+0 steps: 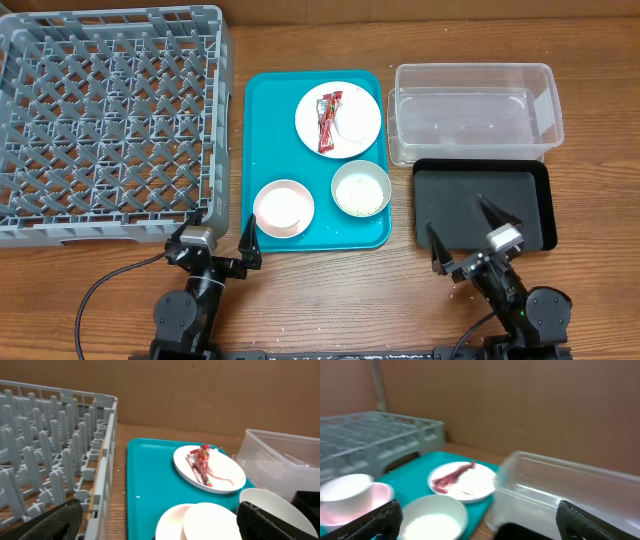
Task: Sort waste into correct bins and load items into the dishwasher
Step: 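Move the right gripper toward the white cup on the teal tray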
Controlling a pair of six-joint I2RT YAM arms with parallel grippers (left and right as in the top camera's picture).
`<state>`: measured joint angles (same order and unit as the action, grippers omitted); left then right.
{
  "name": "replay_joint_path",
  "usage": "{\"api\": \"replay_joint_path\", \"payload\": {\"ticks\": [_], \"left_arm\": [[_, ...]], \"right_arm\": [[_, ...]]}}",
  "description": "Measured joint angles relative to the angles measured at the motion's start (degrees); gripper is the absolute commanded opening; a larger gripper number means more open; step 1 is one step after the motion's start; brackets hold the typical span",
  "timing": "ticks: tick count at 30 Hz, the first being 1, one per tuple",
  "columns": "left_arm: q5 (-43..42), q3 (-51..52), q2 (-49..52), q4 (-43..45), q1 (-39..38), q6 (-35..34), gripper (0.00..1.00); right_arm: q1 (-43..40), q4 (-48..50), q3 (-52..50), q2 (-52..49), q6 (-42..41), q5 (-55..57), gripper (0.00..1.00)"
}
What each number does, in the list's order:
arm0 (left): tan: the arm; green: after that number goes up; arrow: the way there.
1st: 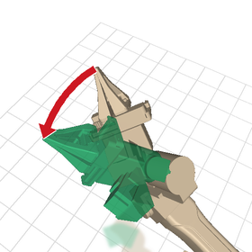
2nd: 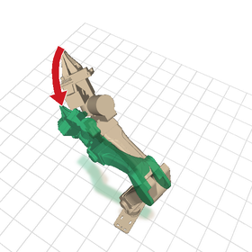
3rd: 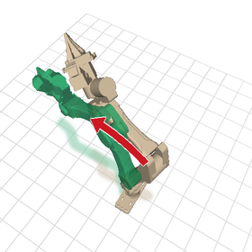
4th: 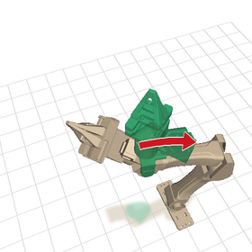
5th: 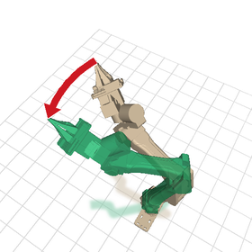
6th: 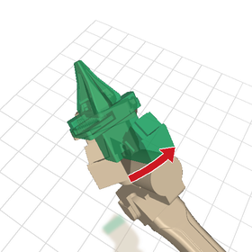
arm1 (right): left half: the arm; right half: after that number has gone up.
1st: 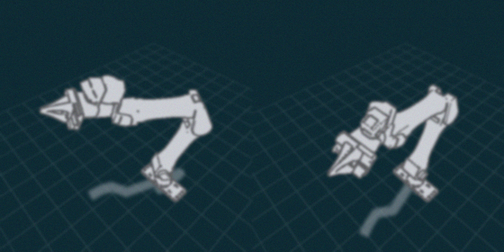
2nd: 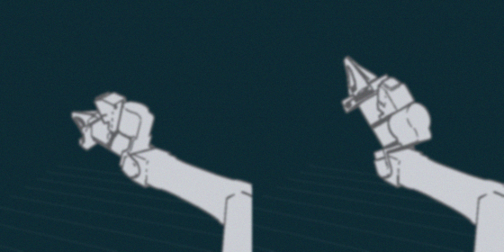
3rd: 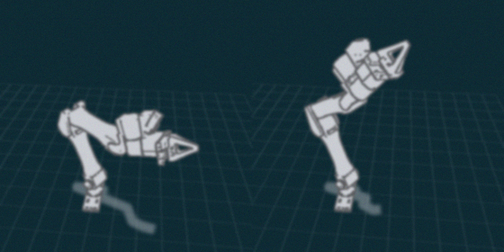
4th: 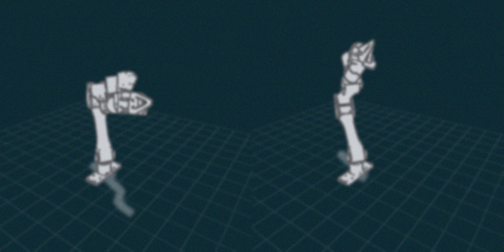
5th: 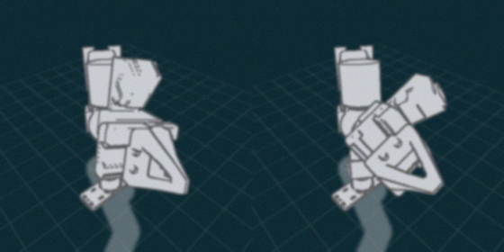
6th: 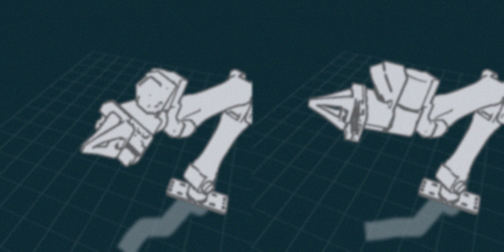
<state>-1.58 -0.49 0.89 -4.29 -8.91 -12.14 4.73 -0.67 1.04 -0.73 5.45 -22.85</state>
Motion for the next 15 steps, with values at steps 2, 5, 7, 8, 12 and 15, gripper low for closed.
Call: {"api": "replay_joint_path", "payload": {"ticks": [2,5,7,8,12,15], "left_arm": [[-0.76,0.00,0.00,0.02,0.00,-1.25,1.00],[-1.40,0.00,0.00,0.22,0.00,-3.74,1.00],[-1.84,0.02,0.02,1.27,0.00,-5.86,1.00],[-2.23,0.02,0.02,2.32,0.00,-6.88,1.00],[-6.08,-0.46,0.00,8.26,0.00,-10.12,1.00],[-9.31,-4.09,0.02,5.05,0.00,-10.91,1.00]], "right_arm": [[0.00,0.04,0.00,0.00,-0.50,-2.97,1.00],[0.00,1.40,0.00,0.00,-3.96,-7.80,1.00],[0.02,1.84,0.20,0.00,-7.17,-9.77,1.00],[0.02,1.62,0.37,-0.02,-7.87,-10.23,1.00],[0.00,-4.61,7.04,-0.98,-10.75,-12.55,1.00],[0.02,-13.09,17.44,-4.26,-11.72,-13.29,1.00]]}}
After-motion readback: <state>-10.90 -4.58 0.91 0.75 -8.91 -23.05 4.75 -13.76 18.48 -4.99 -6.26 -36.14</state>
